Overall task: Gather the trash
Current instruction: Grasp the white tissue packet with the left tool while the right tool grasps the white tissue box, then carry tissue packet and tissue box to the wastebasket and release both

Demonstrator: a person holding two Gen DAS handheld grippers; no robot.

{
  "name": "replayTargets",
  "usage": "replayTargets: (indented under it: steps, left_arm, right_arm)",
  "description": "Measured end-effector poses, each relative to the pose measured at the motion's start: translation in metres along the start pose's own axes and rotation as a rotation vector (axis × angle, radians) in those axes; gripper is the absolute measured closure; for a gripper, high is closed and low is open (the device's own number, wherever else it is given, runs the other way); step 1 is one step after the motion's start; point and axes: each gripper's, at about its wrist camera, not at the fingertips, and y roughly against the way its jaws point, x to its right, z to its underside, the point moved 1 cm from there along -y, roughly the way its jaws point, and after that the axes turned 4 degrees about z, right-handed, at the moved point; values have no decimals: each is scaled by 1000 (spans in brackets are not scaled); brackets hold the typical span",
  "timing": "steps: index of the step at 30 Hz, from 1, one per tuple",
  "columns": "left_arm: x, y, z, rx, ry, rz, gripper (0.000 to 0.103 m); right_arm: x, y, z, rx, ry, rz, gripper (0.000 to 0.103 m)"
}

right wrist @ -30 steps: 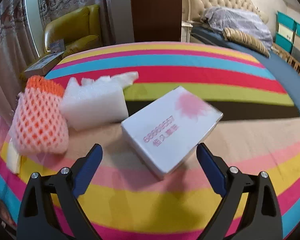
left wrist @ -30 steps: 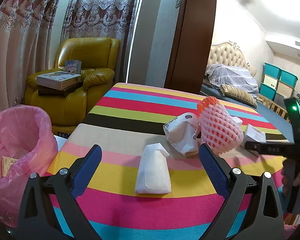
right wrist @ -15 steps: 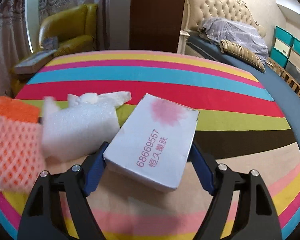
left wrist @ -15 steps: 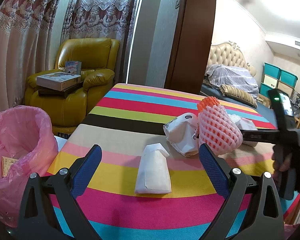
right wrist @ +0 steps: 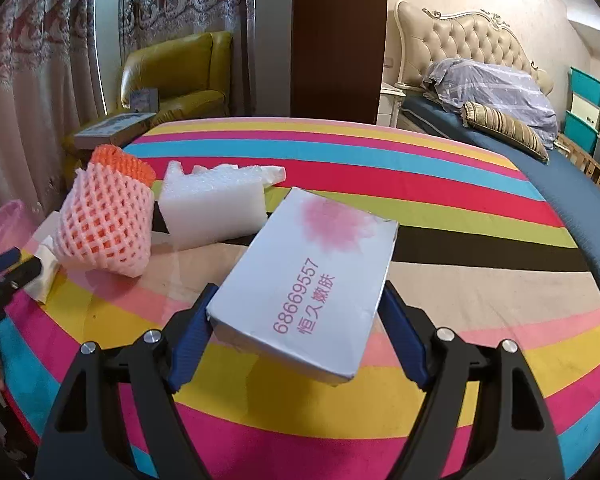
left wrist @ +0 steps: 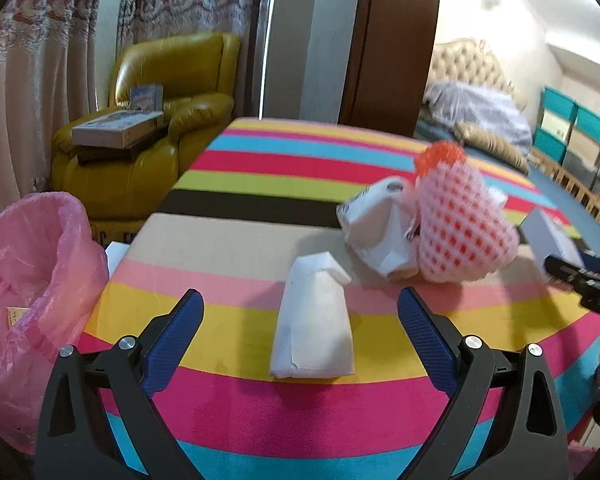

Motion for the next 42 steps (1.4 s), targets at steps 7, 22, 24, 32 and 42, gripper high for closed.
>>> replayTargets:
  steps: [7, 22, 24, 32, 42]
  left_arm:
    - [12, -15, 4, -75, -93, -35, 66]
    - [11, 12, 6, 103, -100, -36, 69]
    - [11, 15, 7, 120, -102, -32, 69]
    - [19, 35, 11, 200, -127, -58, 68]
    - [19, 75, 24, 237, -116, -49, 67]
  right_arm:
    - [2, 8, 5, 17, -13, -28, 26]
    - [-18, 32, 15, 82, 35, -102, 26]
    - [-21, 37, 15, 95, 48, -116, 26]
    - [-37, 61, 19, 144, 105, -174, 26]
    - [-68, 89, 23, 198, 216, -243, 26]
